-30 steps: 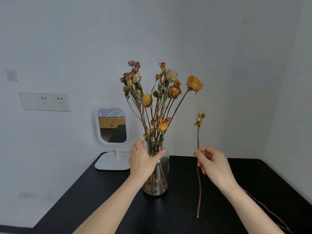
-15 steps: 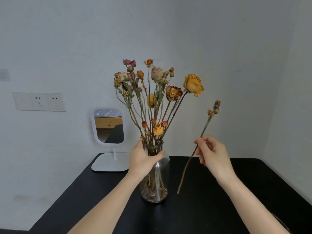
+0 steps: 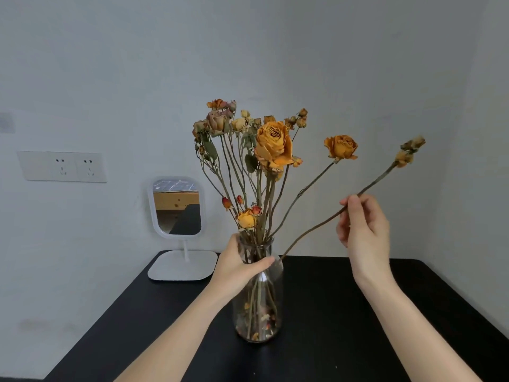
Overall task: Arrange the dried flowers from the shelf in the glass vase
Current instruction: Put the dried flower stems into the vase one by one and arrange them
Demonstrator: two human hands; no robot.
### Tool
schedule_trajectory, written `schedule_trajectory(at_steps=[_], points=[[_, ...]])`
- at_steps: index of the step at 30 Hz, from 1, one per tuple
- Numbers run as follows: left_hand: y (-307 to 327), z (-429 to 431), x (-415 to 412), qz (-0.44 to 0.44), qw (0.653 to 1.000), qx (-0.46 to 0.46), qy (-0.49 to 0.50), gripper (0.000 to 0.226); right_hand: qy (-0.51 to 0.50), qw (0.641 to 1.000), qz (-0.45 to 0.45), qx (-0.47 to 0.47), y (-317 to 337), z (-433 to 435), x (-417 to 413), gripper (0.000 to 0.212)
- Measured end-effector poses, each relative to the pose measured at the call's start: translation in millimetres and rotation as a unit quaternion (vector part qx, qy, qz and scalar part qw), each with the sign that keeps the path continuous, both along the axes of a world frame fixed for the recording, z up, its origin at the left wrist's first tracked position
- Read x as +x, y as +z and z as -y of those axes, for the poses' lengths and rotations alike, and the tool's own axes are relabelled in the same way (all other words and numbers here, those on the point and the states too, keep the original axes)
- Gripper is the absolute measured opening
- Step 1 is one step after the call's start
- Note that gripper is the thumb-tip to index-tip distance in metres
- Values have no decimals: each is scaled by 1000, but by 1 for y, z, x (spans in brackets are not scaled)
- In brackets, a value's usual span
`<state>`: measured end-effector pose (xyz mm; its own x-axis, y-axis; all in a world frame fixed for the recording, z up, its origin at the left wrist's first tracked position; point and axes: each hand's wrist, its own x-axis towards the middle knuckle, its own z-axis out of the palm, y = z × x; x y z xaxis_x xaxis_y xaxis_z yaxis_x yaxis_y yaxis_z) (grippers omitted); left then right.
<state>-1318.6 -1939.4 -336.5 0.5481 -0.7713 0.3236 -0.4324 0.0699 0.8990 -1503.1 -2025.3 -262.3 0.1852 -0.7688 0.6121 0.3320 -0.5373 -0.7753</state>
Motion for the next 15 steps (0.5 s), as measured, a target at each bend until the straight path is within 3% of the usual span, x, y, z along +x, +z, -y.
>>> schedule_trajectory(at_steps=[5,15], points=[[3,-1,-2,11,1000,16,-20,46,-26,998,45,-18,7,0,-2,23],[1,1,-6,32,999,-20,13,53,-15,999,21,-44,14,-2,13,24]])
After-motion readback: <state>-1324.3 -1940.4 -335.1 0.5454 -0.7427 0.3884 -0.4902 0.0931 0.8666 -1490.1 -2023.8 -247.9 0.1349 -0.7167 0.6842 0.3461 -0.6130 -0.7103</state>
